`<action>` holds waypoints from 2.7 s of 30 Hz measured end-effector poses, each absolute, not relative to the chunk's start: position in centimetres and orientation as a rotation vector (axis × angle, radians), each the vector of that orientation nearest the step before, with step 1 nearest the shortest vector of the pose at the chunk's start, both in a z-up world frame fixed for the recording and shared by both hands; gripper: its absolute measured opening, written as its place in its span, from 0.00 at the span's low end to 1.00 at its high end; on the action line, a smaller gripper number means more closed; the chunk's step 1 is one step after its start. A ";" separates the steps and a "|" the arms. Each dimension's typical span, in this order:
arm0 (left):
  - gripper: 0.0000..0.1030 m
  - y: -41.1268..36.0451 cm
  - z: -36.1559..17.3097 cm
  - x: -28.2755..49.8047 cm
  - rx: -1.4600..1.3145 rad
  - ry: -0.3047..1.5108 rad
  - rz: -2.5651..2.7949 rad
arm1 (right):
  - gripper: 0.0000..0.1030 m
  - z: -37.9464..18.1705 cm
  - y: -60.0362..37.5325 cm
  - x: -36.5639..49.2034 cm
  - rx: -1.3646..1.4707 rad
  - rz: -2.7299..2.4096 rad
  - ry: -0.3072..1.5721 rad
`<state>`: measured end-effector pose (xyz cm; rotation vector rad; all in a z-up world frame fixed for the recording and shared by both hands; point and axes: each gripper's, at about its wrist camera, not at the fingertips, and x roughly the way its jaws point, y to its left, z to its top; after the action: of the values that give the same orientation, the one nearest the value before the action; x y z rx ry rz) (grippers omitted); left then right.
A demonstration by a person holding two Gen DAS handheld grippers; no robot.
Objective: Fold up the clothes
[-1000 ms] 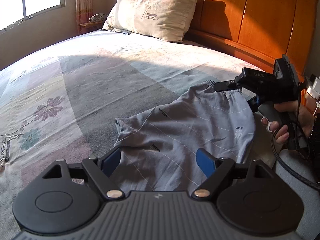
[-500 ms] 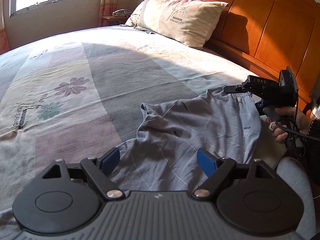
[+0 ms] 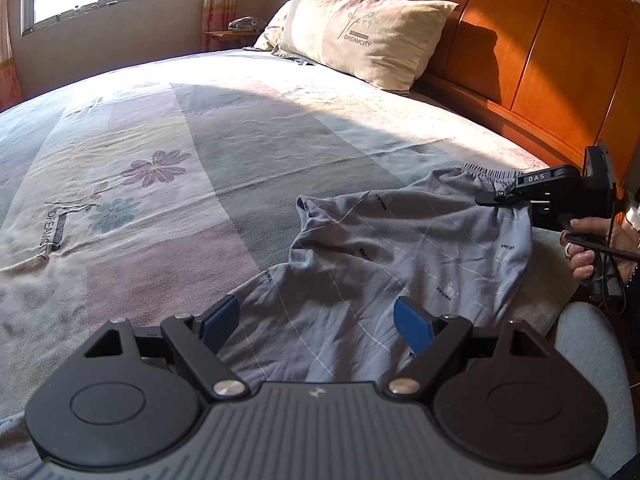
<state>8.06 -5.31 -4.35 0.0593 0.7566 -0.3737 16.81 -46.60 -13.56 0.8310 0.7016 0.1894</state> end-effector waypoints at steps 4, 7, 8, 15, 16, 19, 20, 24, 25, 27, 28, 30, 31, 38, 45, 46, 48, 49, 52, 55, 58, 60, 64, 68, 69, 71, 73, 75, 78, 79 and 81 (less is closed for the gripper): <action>0.82 -5.3 -4.6 7.7 0.066 0.772 -0.372 | 0.08 -12.1 -46.6 14.5 0.782 0.164 0.663; 0.82 -5.4 -4.6 7.6 0.073 0.774 -0.374 | 0.09 -12.6 -47.4 13.6 0.787 0.144 0.675; 0.82 -5.5 -4.5 7.6 0.074 0.772 -0.380 | 0.09 -13.0 -47.7 13.4 0.792 0.140 0.685; 0.82 -6.0 -4.6 7.8 0.089 0.773 -0.392 | 0.29 -15.6 -50.0 11.9 0.878 0.138 0.725; 0.82 -6.0 -4.6 7.9 0.092 0.774 -0.394 | 0.30 -15.9 -50.6 11.7 0.934 0.153 0.710; 0.82 -5.9 -4.7 8.0 0.096 0.777 -0.385 | 0.34 -16.4 -52.3 11.6 1.038 0.186 0.692; 0.82 -5.8 -4.7 8.1 0.095 0.778 -0.381 | 0.37 -16.1 -52.7 11.5 1.031 0.177 0.697; 0.82 -5.9 -4.6 8.6 0.100 0.780 -0.365 | 0.71 -13.8 -54.5 10.9 0.958 0.111 0.672; 0.82 -6.0 -4.6 8.7 0.104 0.780 -0.367 | 0.72 -13.0 -54.9 10.6 0.930 0.090 0.655; 0.82 -6.4 -4.6 8.8 0.114 0.779 -0.378 | 0.72 -11.7 -56.0 10.3 0.894 0.062 0.614; 0.82 -6.6 -4.6 8.9 0.119 0.778 -0.383 | 0.72 -11.1 -56.5 10.3 0.871 0.045 0.595; 0.82 -7.1 -4.5 9.0 0.129 0.777 -0.394 | 0.72 -10.3 -56.4 11.2 0.776 0.014 0.608; 0.82 -7.3 -4.5 9.1 0.134 0.776 -0.399 | 0.72 -10.1 -55.8 12.0 0.720 0.015 0.620; 0.82 -8.0 -4.9 9.1 0.158 0.786 -0.407 | 0.69 -12.6 -50.6 15.5 0.433 0.091 0.682; 0.82 -8.0 -5.8 9.7 0.163 0.816 -0.372 | 0.65 -13.2 -43.8 15.8 -0.009 0.041 0.735; 0.82 -8.1 -5.9 9.7 0.167 0.816 -0.374 | 0.60 -13.2 -42.9 15.8 -0.055 0.051 0.738; 0.82 -8.4 -5.9 9.6 0.176 0.814 -0.385 | 0.45 -13.0 -42.5 15.9 -0.055 0.070 0.751; 0.82 -8.5 -5.8 9.5 0.179 0.812 -0.392 | 0.42 -12.9 -42.6 16.0 -0.046 0.078 0.759; 0.82 -8.8 -5.6 9.2 0.187 0.803 -0.410 | 0.29 -12.4 -43.3 15.6 0.028 0.099 0.764; 0.82 -8.6 -5.3 9.2 0.180 0.796 -0.413 | 0.28 -11.2 -43.0 14.3 -0.013 0.049 0.672; 0.82 -8.4 -5.0 9.3 0.175 0.791 -0.417 | 0.30 -10.8 -43.3 14.1 0.015 -0.022 0.620; 0.82 -8.6 -4.6 9.2 0.205 0.785 -0.423 | 0.35 -11.0 -44.0 14.8 0.067 -0.047 0.658; 0.82 -8.8 -4.4 8.7 0.287 0.796 -0.456 | 0.37 -8.7 -43.4 13.1 0.066 -0.060 0.629; 0.82 -9.4 -5.3 7.4 0.424 0.823 -0.473 | 0.39 -6.0 -40.4 10.2 0.028 0.097 0.625; 0.82 -9.7 -5.5 6.9 0.453 0.822 -0.486 | 0.39 -5.8 -39.2 9.5 0.006 0.166 0.642; 0.82 -9.9 -5.8 5.8 0.506 0.816 -0.513 | 0.39 -6.0 -36.0 7.8 -0.085 0.327 0.670; 0.82 -10.0 -6.1 4.6 0.552 0.811 -0.546 | 0.39 -6.7 -33.0 6.2 -0.242 0.458 0.673; 0.82 -10.2 -6.6 3.5 0.612 0.810 -0.567 | 0.39 -7.4 -30.3 4.8 -0.407 0.561 0.677; 0.82 -10.7 -7.5 1.8 0.731 0.791 -0.583 | 0.39 -8.5 -27.3 3.0 -0.645 0.667 0.671; 0.82 -10.9 -7.9 1.5 0.755 0.788 -0.589 | 0.39 -8.8 -26.7 2.6 -0.708 0.687 0.665; 0.82 -11.2 -8.5 1.0 0.795 0.780 -0.597 | 0.39 -9.7 -25.2 1.5 -0.861 0.711 0.643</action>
<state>1.05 -11.24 -8.54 0.7949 0.7796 -0.5969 1.54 -25.17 -9.68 -0.8606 0.6430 0.7115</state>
